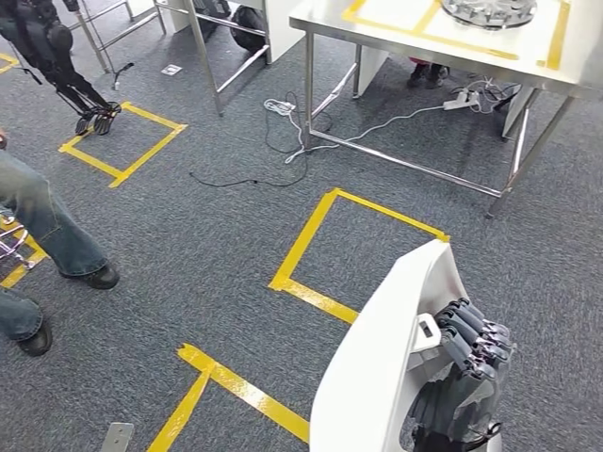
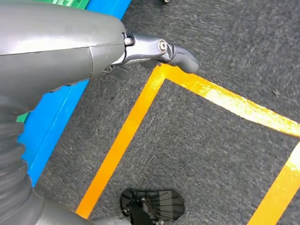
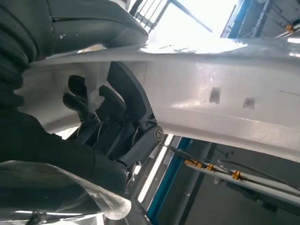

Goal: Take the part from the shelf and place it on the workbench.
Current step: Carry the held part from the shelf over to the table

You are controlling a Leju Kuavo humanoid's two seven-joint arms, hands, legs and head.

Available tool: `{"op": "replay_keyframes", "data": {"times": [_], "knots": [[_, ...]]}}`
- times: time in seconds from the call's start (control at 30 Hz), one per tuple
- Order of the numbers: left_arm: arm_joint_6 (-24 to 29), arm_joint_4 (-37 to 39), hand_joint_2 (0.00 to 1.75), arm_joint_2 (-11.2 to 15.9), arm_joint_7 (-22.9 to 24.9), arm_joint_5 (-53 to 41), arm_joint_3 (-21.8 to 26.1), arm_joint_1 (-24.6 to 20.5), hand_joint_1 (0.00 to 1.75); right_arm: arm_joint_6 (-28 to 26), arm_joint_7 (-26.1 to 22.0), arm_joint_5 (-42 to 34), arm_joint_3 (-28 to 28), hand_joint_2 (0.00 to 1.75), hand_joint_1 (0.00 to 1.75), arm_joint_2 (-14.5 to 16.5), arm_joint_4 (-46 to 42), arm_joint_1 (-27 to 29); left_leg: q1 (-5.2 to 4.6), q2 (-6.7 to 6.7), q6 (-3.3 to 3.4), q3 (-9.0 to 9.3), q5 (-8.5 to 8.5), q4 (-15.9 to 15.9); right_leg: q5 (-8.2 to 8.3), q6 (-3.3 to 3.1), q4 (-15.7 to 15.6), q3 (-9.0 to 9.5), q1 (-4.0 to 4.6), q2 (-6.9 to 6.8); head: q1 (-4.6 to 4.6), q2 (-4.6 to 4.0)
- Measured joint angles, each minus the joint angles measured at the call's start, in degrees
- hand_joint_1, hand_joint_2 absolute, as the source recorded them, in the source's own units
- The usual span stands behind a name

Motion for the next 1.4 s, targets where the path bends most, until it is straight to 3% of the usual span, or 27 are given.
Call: {"op": "replay_keyframes", "data": {"times": [0.03, 0.1, 0.13, 0.2, 0.27, 0.3, 0.33, 0.4, 0.47, 0.5, 0.53, 0.57, 0.6, 0.63, 0.7, 0.77, 0.8, 0.83, 0.9, 0.97, 1.07, 1.13, 1.2, 1.27, 1.3, 1.33, 1.4], "knots": [[0.0, 0.0, 1.75, 0.0, 0.0, 0.0, 0.0, 0.0, 0.00, 0.0, 0.0, 0.0, 0.0, 1.75, 1.75, 0.0, 0.0, 0.0, 0.06, 0.50, -0.29, 0.14, -0.11, 0.0, 0.10, -0.38, -0.1, 0.03, -0.02, 0.79, -0.05, 0.00], [0.0, 0.0, 1.75, 0.0, 0.0, 0.0, 0.0, -0.2, 0.00, 0.1, 0.0, 0.0, 0.0, 1.75, 1.75, 0.0, -0.1, 0.1, 0.33, -0.93, -0.94, -0.06, -1.30, 1.3, 0.36, -1.08, -0.3, 0.15, -0.19, 2.11, -0.19, 0.00], [0.0, 0.0, 1.75, 0.1, 0.0, 0.0, 0.0, -0.2, 0.00, 0.1, 0.0, 0.0, 0.0, 1.75, 1.75, 0.0, -0.2, 0.0, 0.45, -2.47, -1.19, -0.90, -2.70, 3.4, 0.49, -1.43, -0.5, 0.34, -0.34, 2.74, -0.31, 0.00], [0.0, 0.0, 1.75, 0.1, 0.0, 0.0, 0.0, -0.1, 0.00, 0.2, 0.0, 0.0, 0.0, 1.75, 1.75, 0.0, -0.2, -0.1, 0.55, -5.17, -1.38, -4.33, -6.32, 10.9, 0.55, -1.86, -0.5, 0.40, -0.40, 4.11, -0.49, 0.00], [0.0, 0.0, 1.75, 0.2, 0.0, 0.0, 0.0, 0.2, 0.00, 0.3, 0.0, 0.0, 0.0, 1.75, 1.75, 0.0, -0.2, -0.1, 0.55, -5.71, -1.38, -7.40, -7.74, 16.7, 0.52, -2.01, -0.5, 0.51, -0.32, 5.90, -0.51, 0.00], [0.0, 0.0, 1.75, 0.3, 0.0, 0.0, 0.0, 0.2, 0.00, 0.3, 0.0, 0.0, 0.0, 1.75, 1.75, 0.0, -0.2, -0.1, 0.55, -5.79, -1.31, -7.68, -6.70, 16.6, 0.49, -2.01, -0.5, 0.63, -0.30, 6.86, -0.52, 0.00], [0.0, 0.0, 1.75, 0.4, 0.0, 0.0, 0.0, 0.2, 0.00, 0.3, 0.0, 0.0, 0.0, 1.75, 1.75, 0.0, -0.2, -0.1, 0.58, -6.03, -1.19, -6.92, -4.63, 14.3, 0.44, -1.96, -0.4, 0.78, -0.30, 7.77, -0.53, 0.00], [0.0, 0.0, 1.75, 0.5, 0.0, 0.0, 0.0, 0.2, 0.00, 0.3, 0.0, 0.0, 0.0, 1.75, 1.75, 0.0, -0.2, -0.2, 0.78, -8.23, -0.87, -4.07, -0.27, 6.7, 0.22, -1.65, -0.1, 0.90, -0.25, 9.37, -0.55, 0.00], [0.0, 0.0, 1.75, 0.5, 0.0, 0.0, 0.0, 0.2, 0.00, 0.3, 0.0, 0.0, 0.0, 1.75, 1.75, 0.0, -0.3, -0.2, 0.96, -10.42, -0.58, -2.25, 1.02, 1.9, 0.09, -1.03, 0.2, 0.42, -0.25, 10.76, -0.52, 0.00], [0.0, 0.0, 1.75, 0.5, 0.0, 0.0, 0.0, 0.1, 0.00, 0.3, 0.0, 0.0, 0.0, 1.75, 1.75, 0.0, -0.3, -0.2, 0.93, -10.72, -0.38, -2.04, 0.74, 1.3, 0.14, -0.65, 0.3, 0.10, -0.33, 11.39, -0.52, 0.00], [0.0, 0.0, 1.75, 0.4, 0.0, 0.0, 0.0, 0.1, 0.00, 0.3, 0.0, 0.0, 0.0, 1.75, 1.75, 0.0, -0.3, -0.1, 0.91, -10.20, -0.12, -1.94, 0.70, 1.0, 0.27, -0.26, 0.2, -0.32, -0.47, 11.99, -0.53, 0.00], [0.0, 0.0, 1.75, 0.3, 0.0, 0.0, 0.0, 0.0, 0.00, 0.3, 0.0, 0.0, 0.0, 1.75, 1.75, 0.0, -0.3, -0.1, 0.94, -9.56, 0.22, -1.89, 0.84, 0.8, 0.24, 0.07, 0.2, -0.61, -0.53, 11.94, -0.51, 0.00], [0.0, 0.0, 1.75, 0.2, 0.0, 0.0, 0.0, -0.1, 0.00, 0.3, 0.0, 0.0, -0.1, 1.75, 1.75, 0.0, -0.4, -0.1, 1.01, -8.90, 0.65, -1.78, 0.98, 0.5, -0.24, 0.35, 0.9, -1.14, -0.48, 10.86, -0.39, 0.00], [0.0, 0.0, 1.75, 0.1, 0.0, 0.0, 0.0, -0.1, 0.00, 0.3, 0.0, 0.0, -0.1, 1.75, 1.75, 0.0, -0.4, -0.1, 1.08, -8.14, 1.03, -1.66, 1.09, 0.2, -1.34, 0.60, 2.6, -2.19, -0.38, 9.19, -0.20, 0.00], [0.0, -0.1, 1.75, 0.1, 0.0, 0.0, 0.0, 0.0, 0.00, 0.3, 0.0, 0.0, -0.1, 1.75, 1.75, 0.0, -0.5, -0.2, 0.92, -6.54, 1.53, -1.59, 1.05, 0.0, -4.89, 0.99, 9.7, -5.71, -0.38, 5.59, 0.15, 0.00], [0.0, -0.1, 1.75, 0.1, 0.0, 0.0, 0.0, 0.1, 0.00, 0.3, 0.0, 0.0, -0.1, 1.75, 1.75, 0.0, -0.5, -0.1, 0.73, -4.86, 1.65, -1.56, 0.91, 0.1, -6.98, 1.27, 16.1, -9.01, -0.60, 4.62, 0.19, 0.00], [0.0, -0.1, 1.75, 0.1, 0.0, 0.0, 0.0, 0.1, 0.00, 0.3, 0.0, 0.0, -0.1, 1.75, 1.75, 0.0, -0.5, -0.1, 0.70, -4.09, 1.63, -1.50, 0.82, 0.1, -6.45, 1.34, 16.4, -9.21, -0.67, 4.46, 0.20, 0.00], [0.0, -0.1, 1.75, 0.1, 0.0, 0.0, 0.0, 0.1, 0.00, 0.3, 0.0, 0.0, -0.1, 1.75, 1.75, 0.0, -0.5, -0.1, 0.68, -3.42, 1.54, -1.36, 0.72, 0.1, -4.90, 1.31, 14.3, -8.10, -0.70, 4.18, 0.20, 0.00], [0.0, -0.1, 1.75, 0.0, 0.0, 0.0, 0.0, 0.0, 0.00, 0.3, 0.0, 0.0, -0.1, 1.75, 1.75, 0.0, -0.5, -0.1, 0.59, -2.39, 1.15, -0.91, 0.40, 0.1, -1.29, 1.03, 6.0, -3.49, -0.59, 2.56, 0.21, 0.00], [0.0, -0.1, 1.75, 0.0, 0.0, 0.0, 0.0, -0.1, 0.00, 0.2, 0.0, 0.0, -0.1, 1.75, 1.75, 0.0, -0.5, -0.1, 0.34, -1.79, 0.56, -0.61, 0.13, 0.2, 0.08, 0.47, 0.6, -0.24, -0.30, 1.27, 0.16, 0.00], [0.0, -0.1, 1.75, -0.1, 0.1, 0.0, 0.0, -0.3, 0.00, 0.0, 0.0, 0.4, -0.1, 1.75, 1.75, 0.0, -0.6, 0.0, 0.33, -1.36, -0.38, -0.32, -0.06, 0.2, 0.05, -0.45, -0.1, 0.17, -0.16, 1.80, 0.15, 0.00], [0.0, -0.1, 1.75, -0.1, 0.1, 0.1, 0.0, -0.3, 0.00, -0.1, 0.1, 0.7, -0.1, 1.75, 1.75, 0.0, -0.6, 0.0, 0.51, -2.98, -0.97, -0.94, -1.59, 2.1, 0.25, -1.12, -0.5, 0.36, -0.42, 2.26, 0.07, 0.00], [0.0, -0.1, 1.75, 0.0, 0.1, 0.2, 0.0, -0.2, 0.00, -0.2, 0.3, 1.2, -0.1, 1.75, 1.75, 0.0, -0.7, -0.1, 0.58, -5.05, -1.27, -3.82, -5.23, 8.7, 0.30, -1.61, -0.6, 0.49, -0.51, 2.73, -0.08, 0.00], [0.0, -0.1, 1.75, 0.0, 0.1, 0.3, 0.0, 0.1, 0.00, -0.1, 0.5, 1.7, -0.1, 1.75, 1.75, 0.0, -0.6, -0.2, 0.57, -5.61, -1.33, -7.25, -7.81, 15.9, 0.25, -1.83, -0.6, 0.56, -0.36, 3.41, -0.13, 0.00], [0.0, -0.1, 1.75, 0.0, 0.1, 0.3, 0.0, 0.2, 0.00, 0.0, 0.6, 1.8, -0.1, 1.75, 1.75, 0.0, -0.6, -0.2, 0.56, -5.63, -1.28, -7.92, -7.49, 17.0, 0.21, -1.87, -0.6, 0.66, -0.29, 3.79, -0.13, 0.00], [0.0, -0.1, 1.75, 0.0, 0.2, 0.3, 0.0, 0.2, 0.00, 0.1, 0.7, 1.9, -0.1, 1.75, 1.75, 0.0, -0.6, -0.2, 0.56, -5.64, -1.16, -7.52, -5.99, 15.7, 0.16, -1.87, -0.5, 0.81, -0.25, 4.14, -0.13, 0.00], [0.0, -0.1, 1.75, 0.1, 0.2, 0.3, 0.0, 0.2, 0.00, 0.5, 0.8, 2.2, 0.0, 1.75, 1.75, 0.0, -0.6, -0.3, 0.54, -5.76, -0.74, -4.42, -1.55, 8.3, -0.03, -1.71, -0.5, 1.19, -0.21, 4.70, -0.13, 0.00]]}}
